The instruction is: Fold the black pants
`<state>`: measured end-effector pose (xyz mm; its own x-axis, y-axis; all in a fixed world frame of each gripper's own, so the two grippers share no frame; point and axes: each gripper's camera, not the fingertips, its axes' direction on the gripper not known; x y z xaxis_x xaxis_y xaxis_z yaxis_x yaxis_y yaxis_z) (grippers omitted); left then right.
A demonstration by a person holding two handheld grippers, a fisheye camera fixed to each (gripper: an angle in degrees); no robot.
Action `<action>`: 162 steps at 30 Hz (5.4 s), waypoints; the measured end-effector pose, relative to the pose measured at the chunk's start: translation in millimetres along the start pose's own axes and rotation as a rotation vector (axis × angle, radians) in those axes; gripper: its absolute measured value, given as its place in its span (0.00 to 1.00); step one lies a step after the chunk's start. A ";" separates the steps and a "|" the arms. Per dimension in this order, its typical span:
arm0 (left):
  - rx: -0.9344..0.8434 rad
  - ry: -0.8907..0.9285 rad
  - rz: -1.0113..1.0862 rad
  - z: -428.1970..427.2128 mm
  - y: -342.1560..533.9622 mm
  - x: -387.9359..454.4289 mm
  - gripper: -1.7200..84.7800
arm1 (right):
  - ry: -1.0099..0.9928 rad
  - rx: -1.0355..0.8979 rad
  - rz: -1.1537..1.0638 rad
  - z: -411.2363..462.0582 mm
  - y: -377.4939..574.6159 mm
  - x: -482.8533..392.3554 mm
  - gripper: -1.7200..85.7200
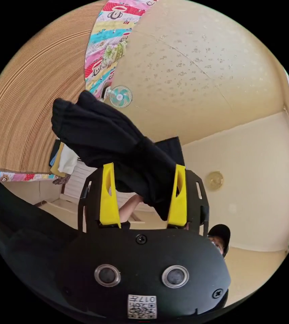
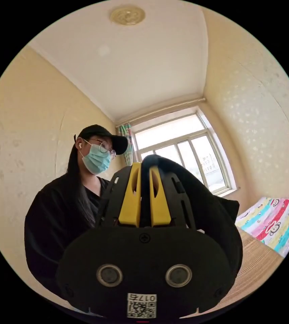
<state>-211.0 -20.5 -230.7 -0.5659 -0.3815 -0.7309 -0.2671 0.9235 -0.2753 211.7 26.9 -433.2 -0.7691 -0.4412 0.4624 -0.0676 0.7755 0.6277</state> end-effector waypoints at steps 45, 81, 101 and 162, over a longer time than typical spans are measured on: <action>-1.266 -0.427 1.167 149.8 391.9 -241.0 0.07 | -0.056 -0.123 1.391 126.1 391.7 133.0 0.07; -0.670 0.183 0.272 200.2 178.5 -206.1 0.09 | -0.197 0.021 -0.170 261.7 102.1 -162.8 0.04; -0.161 -0.272 1.848 283.9 408.3 214.8 0.07 | 0.857 0.282 -0.221 263.8 -75.1 -250.1 0.04; -0.623 -1.335 0.128 217.4 -61.3 -165.8 0.15 | 0.776 -0.788 1.178 -281.5 175.2 146.3 0.06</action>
<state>68.8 -5.3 -228.5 0.4170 0.3364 -0.8444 -0.7515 0.6501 -0.1122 266.2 -28.8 -79.3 0.3517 -0.0995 0.9308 0.8122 0.5268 -0.2505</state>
